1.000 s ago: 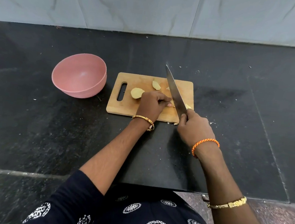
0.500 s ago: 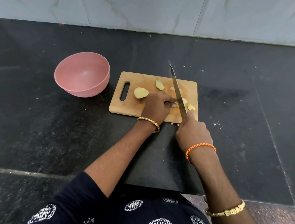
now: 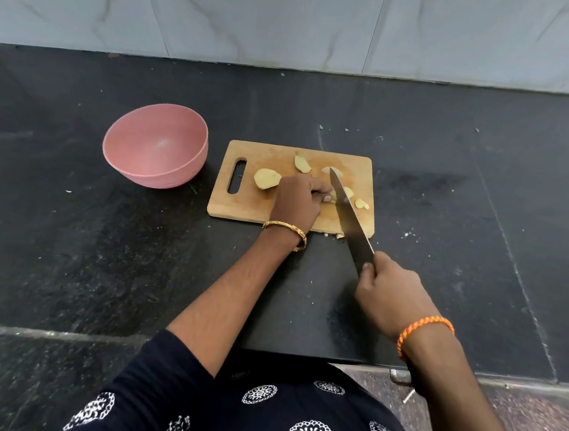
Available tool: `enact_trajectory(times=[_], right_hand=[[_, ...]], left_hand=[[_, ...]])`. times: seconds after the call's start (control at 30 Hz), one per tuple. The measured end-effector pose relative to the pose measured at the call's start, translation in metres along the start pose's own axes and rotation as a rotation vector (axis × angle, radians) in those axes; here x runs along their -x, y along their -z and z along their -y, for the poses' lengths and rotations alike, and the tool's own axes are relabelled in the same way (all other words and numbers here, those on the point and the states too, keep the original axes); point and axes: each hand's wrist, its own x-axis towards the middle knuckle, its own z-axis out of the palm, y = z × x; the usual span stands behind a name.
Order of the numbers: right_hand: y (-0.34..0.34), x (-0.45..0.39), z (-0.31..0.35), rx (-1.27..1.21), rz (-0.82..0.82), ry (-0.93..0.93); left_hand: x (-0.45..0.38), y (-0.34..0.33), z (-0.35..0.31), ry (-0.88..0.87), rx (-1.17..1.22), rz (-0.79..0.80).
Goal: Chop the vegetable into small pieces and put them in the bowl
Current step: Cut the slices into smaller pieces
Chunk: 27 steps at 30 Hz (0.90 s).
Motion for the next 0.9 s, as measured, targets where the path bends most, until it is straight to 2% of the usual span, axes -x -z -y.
enact_trajectory(times=[0.17, 0.33, 0.6, 0.9], right_hand=[[-0.003, -0.001, 0.011, -0.102, -0.146, 0.06], [-0.009, -0.033, 0.03, -0.062, -0.184, 0.065], [-0.013, -0.042, 0.035, 0.01, -0.19, 0.074], [-0.016, -0.035, 0.045, 0.05, -0.06, -0.001]], left_hand=[[-0.002, 0.003, -0.002, 0.044, -0.026, 0.011], [-0.003, 0.005, -0.003, 0.03, -0.057, 0.023], [-0.003, 0.007, 0.0, -0.004, -0.082, 0.052], [0.003, 0.004, -0.003, -0.03, -0.082, -0.012]])
